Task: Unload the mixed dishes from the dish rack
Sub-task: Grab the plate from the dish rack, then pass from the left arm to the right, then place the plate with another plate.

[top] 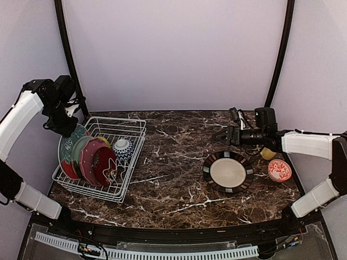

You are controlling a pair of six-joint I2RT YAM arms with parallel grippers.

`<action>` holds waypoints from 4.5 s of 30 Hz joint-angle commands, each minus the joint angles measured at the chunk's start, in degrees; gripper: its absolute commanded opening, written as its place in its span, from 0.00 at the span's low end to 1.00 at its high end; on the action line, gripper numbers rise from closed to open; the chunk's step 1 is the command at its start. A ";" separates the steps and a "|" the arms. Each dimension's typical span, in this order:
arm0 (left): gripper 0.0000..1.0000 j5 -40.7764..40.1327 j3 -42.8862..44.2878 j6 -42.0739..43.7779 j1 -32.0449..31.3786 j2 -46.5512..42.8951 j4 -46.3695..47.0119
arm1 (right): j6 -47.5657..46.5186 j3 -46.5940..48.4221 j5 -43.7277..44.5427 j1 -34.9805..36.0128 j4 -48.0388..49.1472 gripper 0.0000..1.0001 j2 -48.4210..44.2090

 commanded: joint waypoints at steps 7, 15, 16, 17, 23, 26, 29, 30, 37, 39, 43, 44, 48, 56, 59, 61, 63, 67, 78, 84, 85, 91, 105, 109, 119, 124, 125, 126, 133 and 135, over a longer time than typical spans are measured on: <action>0.01 -7.15 3.59 -0.53 -0.53 -4.50 1.81 | 0.60 1.96 0.08 0.93 0.93 0.99 1.85; 0.01 -10.68 11.10 -0.53 -0.53 -6.64 0.59 | 0.85 2.32 0.17 1.26 0.89 0.99 2.15; 0.01 -11.84 11.66 -0.53 -0.53 -6.84 0.43 | 0.88 2.32 0.17 1.26 0.88 0.99 2.18; 0.01 -12.36 12.69 -0.45 -0.53 -7.03 0.54 | 0.94 2.39 0.24 1.37 0.81 0.99 2.25; 0.01 -10.29 16.46 -0.02 -0.53 -10.47 5.15 | 1.34 2.82 0.43 1.98 0.64 0.99 2.36; 0.01 -6.38 17.28 -0.09 -0.53 -11.93 10.08 | 1.88 3.17 0.36 2.47 0.63 0.99 2.69; 0.01 0.83 16.63 -0.09 -0.53 -13.90 14.70 | 2.18 3.58 0.33 3.02 0.26 0.99 2.87; 0.01 2.33 15.98 -0.18 -0.53 -14.58 17.00 | 2.25 3.77 0.39 3.25 -0.02 0.99 2.84; 0.01 17.29 8.97 -2.19 -0.53 -18.24 29.16 | 4.31 4.60 0.25 4.75 0.02 0.99 2.98; 0.01 23.79 3.52 -4.40 -0.53 -19.31 33.84 | 5.45 4.56 -0.04 5.35 0.87 0.99 3.12; 0.01 38.41 -6.96 -11.25 -0.53 -19.99 46.00 | 8.86 4.51 -2.21 6.42 3.80 0.99 3.93; 0.01 40.45 -8.62 -12.48 -0.53 -19.86 50.12 | 9.64 4.51 -2.76 6.87 4.67 0.99 4.05; 0.01 51.70 -19.41 -21.43 -0.58 -19.12 64.33 | 11.74 5.02 -4.22 9.65 7.17 0.99 4.19; 0.01 53.21 -33.19 -30.55 -11.31 -14.47 83.55 | 18.90 5.92 -7.63 15.16 16.66 0.99 6.81; 0.01 52.76 -34.78 -32.10 -15.16 -10.81 88.18 | 19.55 6.89 -6.75 16.74 16.81 0.99 8.56; 0.01 53.23 -35.51 -33.58 -17.11 -9.04 91.03 | 20.83 6.50 -6.19 16.86 17.58 0.96 9.28; 0.01 52.76 -35.73 -34.15 -18.75 -7.71 92.57 | 22.28 5.81 -5.89 16.86 18.95 0.91 9.58; 0.01 52.84 -35.84 -35.48 -21.79 -5.18 95.67 | 22.89 5.75 -5.58 16.93 19.10 0.73 10.12; 0.02 52.37 -34.28 -35.00 -23.38 -2.86 93.42 | 24.90 2.82 -5.70 15.93 21.91 0.00 8.45; 0.50 50.23 -31.89 -31.79 -23.38 -3.07 86.38 | 27.85 -1.24 -5.66 11.93 26.02 0.00 5.45; 0.68 49.84 -31.24 -30.58 -23.38 -3.39 84.14 | 28.57 -2.30 -6.16 10.75 27.03 0.00 4.82; 0.85 45.51 -28.88 -25.87 -23.30 -4.98 76.61 | 25.67 -7.68 -7.24 3.73 20.37 0.00 -1.31; 0.86 37.21 -27.54 -22.00 -23.21 -6.07 71.99 | 10.10 -13.47 5.58 -9.18 -14.20 0.00 -17.51; 0.86 38.06 -27.14 -22.43 -23.20 -4.91 71.93 | 10.96 -15.71 4.14 -11.46 -14.20 0.00 -17.98; 0.86 37.59 -26.96 -22.33 -23.21 -5.27 70.84 | 10.55 -17.90 3.51 -15.22 -13.16 0.00 -14.64; 0.86 37.57 -26.98 -22.29 -23.17 -5.09 70.75 | 10.42 -19.05 5.08 -16.16 -12.66 0.06 -13.28; 0.86 37.62 -26.94 -22.31 -23.19 -4.98 70.83 | 10.44 -19.12 5.24 -16.25 -12.51 0.09 -12.98; 0.86 37.76 -26.86 -22.33 -23.20 -4.82 70.84 | 10.46 -19.21 5.26 -16.22 -12.40 0.11 -12.74; 0.86 38.36 -26.52 -22.51 -23.21 -4.07 71.07 | 10.30 -19.48 8.48 -16.32 -13.48 0.32 -12.59; 0.86 38.30 -26.58 -22.44 -23.21 -4.10 70.97 | 10.14 -19.49 8.72 -16.32 -13.59 0.39 -12.38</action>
